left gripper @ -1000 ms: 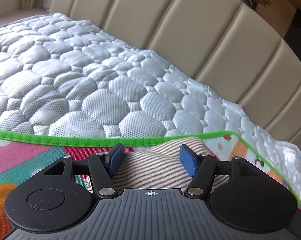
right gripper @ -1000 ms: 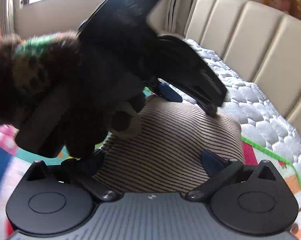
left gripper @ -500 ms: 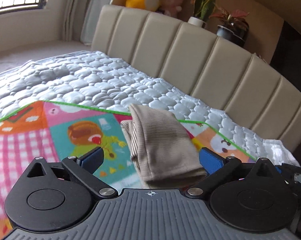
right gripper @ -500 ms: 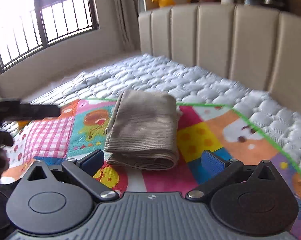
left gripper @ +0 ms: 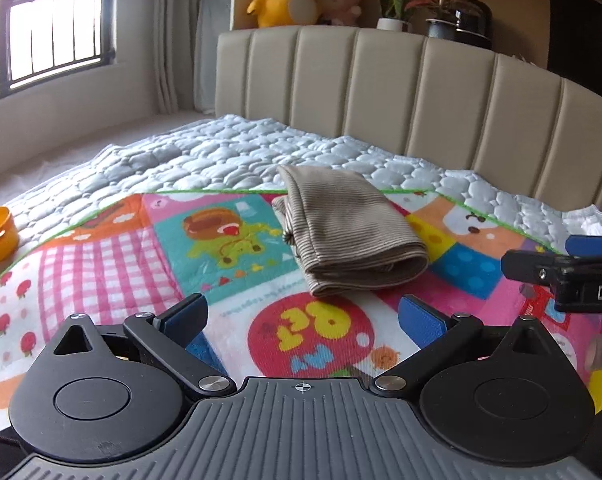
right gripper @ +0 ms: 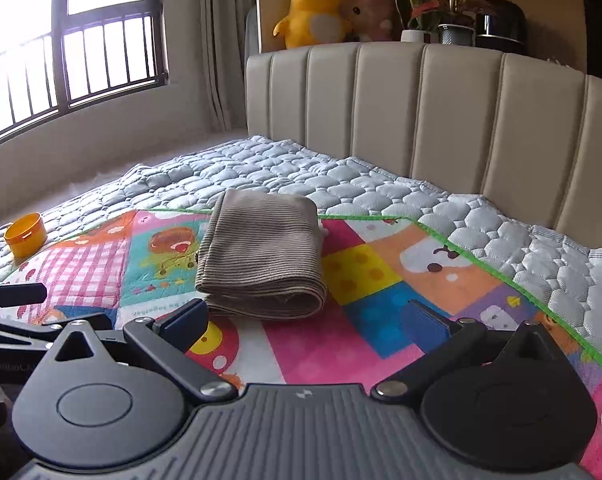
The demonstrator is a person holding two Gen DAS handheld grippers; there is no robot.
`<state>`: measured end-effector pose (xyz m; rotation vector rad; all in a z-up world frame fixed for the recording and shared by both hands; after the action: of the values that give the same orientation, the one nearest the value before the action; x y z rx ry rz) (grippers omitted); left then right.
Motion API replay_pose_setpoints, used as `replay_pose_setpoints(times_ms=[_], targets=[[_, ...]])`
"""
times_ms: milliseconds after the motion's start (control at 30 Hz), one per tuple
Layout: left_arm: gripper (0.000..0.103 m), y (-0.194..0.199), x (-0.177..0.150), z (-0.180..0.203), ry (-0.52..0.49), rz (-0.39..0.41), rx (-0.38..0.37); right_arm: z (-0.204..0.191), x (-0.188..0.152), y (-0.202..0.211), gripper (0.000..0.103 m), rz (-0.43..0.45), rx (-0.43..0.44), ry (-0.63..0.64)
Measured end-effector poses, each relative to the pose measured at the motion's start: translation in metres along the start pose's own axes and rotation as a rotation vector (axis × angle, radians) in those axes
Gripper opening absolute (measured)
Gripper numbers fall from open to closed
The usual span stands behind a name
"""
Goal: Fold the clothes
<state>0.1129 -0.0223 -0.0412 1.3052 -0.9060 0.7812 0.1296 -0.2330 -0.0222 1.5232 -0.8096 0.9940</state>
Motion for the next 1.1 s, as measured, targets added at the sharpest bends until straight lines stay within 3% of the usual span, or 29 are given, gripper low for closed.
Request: replay_pose_setpoints(times_ms=[533,1100], targets=[[0.103,-0.007,-0.007,-0.002,0.008,-0.017,0.003,-0.002,-0.012,-0.01,0.103,-0.065,0.006,0.014],[0.103,-0.009,-0.008,-0.007,0.035,-0.032,0.019,-0.003,-0.012,-0.009,0.103,-0.065,0.014,0.023]])
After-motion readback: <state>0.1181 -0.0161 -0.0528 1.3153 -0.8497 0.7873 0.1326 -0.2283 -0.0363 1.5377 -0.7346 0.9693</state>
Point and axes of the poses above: each gripper's, at about its wrist camera, not at the fingertips, and y roughly against the way its jaws point, z to its right, x to its top, the point moved 8 cm from there along -y, roughly the way its jaws point, and after that the axes turned 8 degrees about z, right-handed, at the moved point
